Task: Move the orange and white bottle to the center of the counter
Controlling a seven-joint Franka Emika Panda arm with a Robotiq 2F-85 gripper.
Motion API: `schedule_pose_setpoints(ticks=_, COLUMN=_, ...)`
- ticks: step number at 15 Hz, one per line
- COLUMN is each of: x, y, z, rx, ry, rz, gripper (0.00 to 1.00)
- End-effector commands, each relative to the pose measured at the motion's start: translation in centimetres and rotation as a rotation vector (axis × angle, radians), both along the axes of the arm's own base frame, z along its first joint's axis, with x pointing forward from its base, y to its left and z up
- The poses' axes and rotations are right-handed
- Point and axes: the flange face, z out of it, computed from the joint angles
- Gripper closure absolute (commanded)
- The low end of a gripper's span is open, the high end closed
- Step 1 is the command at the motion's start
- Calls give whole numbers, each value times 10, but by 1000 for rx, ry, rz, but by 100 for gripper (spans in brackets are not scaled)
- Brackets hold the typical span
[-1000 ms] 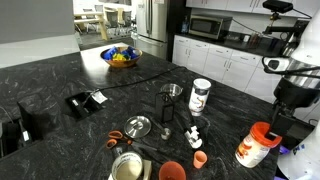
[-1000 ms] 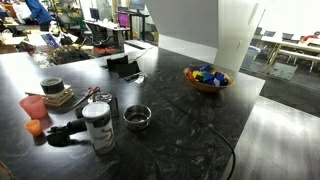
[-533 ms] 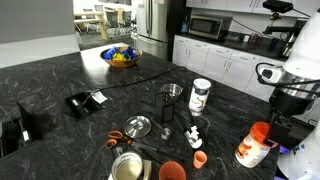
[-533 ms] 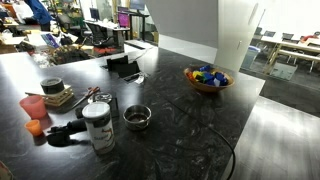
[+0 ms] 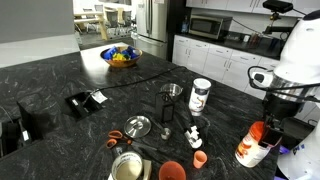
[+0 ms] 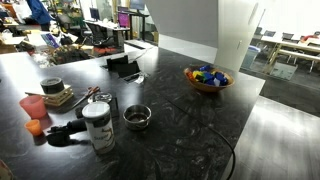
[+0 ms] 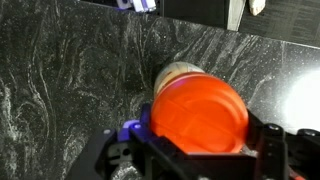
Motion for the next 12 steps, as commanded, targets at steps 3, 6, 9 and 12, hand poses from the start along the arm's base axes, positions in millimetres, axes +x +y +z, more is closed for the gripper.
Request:
schedule_pose_setpoints(ticks=3, x=6, y=-2, z=0, rx=33, ry=0, rz=16, gripper=44)
schedule_pose_setpoints(ticks=6, x=11, y=-3, z=6, rx=43, ry=-16, rz=22, gripper=44)
schedule_pose_setpoints(ticks=9, x=23, y=-6, z=17, rx=56, ry=-51, rz=34, gripper=44)
schedule_pose_setpoints(ticks=12, x=37, y=-12, z=26, rx=44, ry=-38, rz=53, gripper=44)
